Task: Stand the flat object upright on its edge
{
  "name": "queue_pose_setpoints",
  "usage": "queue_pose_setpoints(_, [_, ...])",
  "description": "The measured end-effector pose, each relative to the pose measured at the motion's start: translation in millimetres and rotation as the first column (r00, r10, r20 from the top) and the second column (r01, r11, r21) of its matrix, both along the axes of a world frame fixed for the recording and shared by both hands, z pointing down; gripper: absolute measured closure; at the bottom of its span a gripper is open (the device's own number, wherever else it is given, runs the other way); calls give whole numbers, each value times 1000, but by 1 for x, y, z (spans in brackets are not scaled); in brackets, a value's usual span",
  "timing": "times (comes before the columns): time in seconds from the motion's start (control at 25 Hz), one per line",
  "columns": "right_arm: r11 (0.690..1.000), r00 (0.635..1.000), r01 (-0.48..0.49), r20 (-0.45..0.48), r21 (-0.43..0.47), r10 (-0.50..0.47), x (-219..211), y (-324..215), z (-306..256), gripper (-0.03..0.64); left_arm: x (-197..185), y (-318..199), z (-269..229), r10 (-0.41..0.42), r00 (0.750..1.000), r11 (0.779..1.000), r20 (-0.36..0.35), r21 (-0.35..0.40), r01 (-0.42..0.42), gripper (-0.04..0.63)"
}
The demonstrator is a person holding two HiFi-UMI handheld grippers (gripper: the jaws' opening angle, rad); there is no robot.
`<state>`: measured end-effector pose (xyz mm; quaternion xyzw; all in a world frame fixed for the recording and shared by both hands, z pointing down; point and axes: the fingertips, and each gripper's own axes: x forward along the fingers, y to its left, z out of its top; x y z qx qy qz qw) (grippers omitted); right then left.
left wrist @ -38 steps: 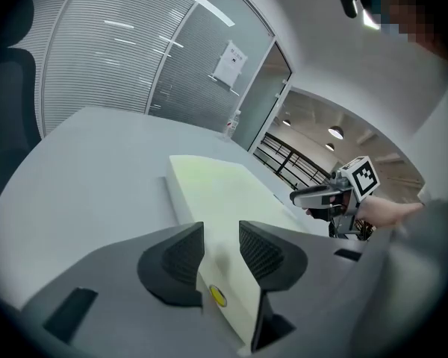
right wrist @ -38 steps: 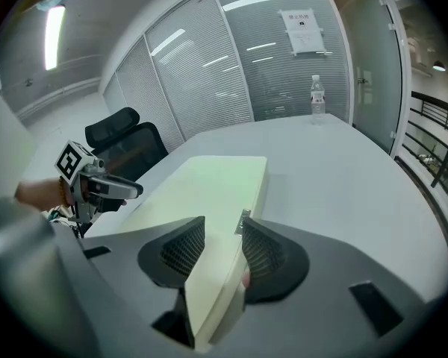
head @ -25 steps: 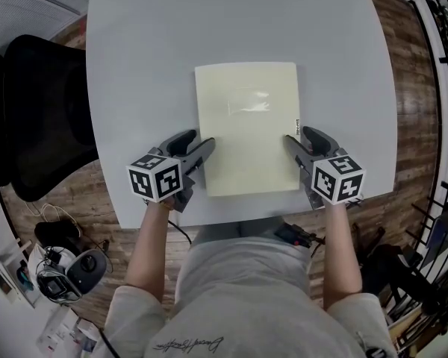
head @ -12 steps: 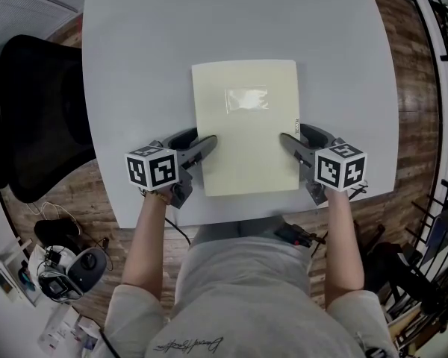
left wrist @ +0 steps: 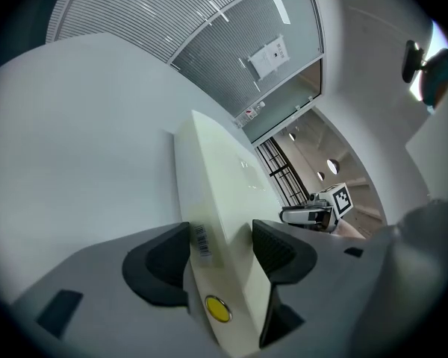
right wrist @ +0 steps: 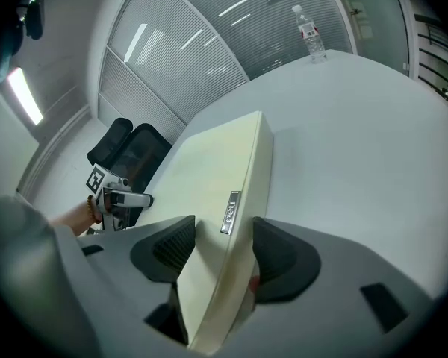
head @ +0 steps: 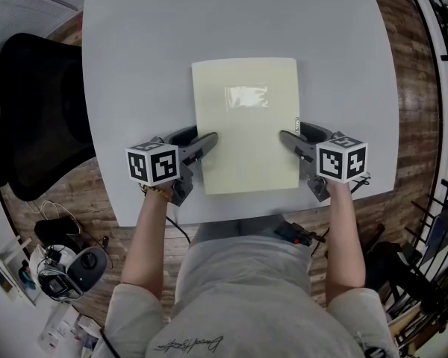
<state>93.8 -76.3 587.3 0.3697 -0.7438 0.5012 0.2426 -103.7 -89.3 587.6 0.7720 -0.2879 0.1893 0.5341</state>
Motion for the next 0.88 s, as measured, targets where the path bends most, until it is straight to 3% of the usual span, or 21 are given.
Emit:
queue_pose_setpoints(0.48, [1000,1000,15,-4,-3,-15,4,-4,-7,374,5,-3,-6,13,1000,1000,8,7,-13,330])
queue_pose_setpoints(0.88, [994,997,39,-73,99,-31,8,-31,-34,380,10,-31,-33,52,998,992,39,114,-56,337])
